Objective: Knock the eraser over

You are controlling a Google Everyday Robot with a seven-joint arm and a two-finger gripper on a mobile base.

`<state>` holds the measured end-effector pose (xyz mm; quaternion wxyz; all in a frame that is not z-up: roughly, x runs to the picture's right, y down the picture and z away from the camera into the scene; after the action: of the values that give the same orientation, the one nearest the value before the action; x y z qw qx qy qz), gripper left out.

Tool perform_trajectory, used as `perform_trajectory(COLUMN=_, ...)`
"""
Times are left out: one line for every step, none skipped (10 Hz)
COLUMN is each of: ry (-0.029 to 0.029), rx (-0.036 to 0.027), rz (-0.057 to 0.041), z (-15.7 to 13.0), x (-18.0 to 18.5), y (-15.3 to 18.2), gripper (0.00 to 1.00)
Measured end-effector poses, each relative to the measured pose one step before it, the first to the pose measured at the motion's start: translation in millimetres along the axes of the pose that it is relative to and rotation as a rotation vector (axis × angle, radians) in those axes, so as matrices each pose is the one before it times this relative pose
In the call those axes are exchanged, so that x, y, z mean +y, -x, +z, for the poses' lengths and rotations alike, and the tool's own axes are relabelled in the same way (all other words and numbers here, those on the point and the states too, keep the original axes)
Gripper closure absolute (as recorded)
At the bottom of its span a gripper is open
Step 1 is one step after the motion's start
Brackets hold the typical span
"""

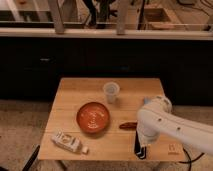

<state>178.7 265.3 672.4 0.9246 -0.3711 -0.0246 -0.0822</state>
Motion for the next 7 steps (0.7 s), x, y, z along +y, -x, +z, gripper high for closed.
perform_trajectory(ry=0.00071, rx=0.00187, rz=-0.00127, z=-0.48, x=0.67, y=0.34, gripper=0.98)
perform_trajectory(ry=0.00217, rx=-0.00011, rz=-0.00012, z=-0.01, x=1.13, y=2.14, gripper=0.98)
perform_trajectory(ry=0.00280, rx=-0.00077, rz=-0.00203, z=0.56, x=0.61, y=2.19, gripper=0.98)
perform_trajectory(ry=0.00151, rx=0.00023, rz=-0.00473, z=0.22, x=-0.04, y=3.21, gripper=0.98)
perform_trajectory(ry=0.00118, rx=0.00163, rz=-0.00415, z=0.08, x=-0.21, y=1.15, gripper=0.98)
perform_trajectory(ry=0.00092, rx=0.00290, rz=-0.00328, z=-0.26, x=0.41, y=0.42, gripper=0.98)
perform_trajectory(ry=0.00077, rx=0.00128, rz=-0.00228, z=0.07, x=0.22, y=0.42, gripper=0.98)
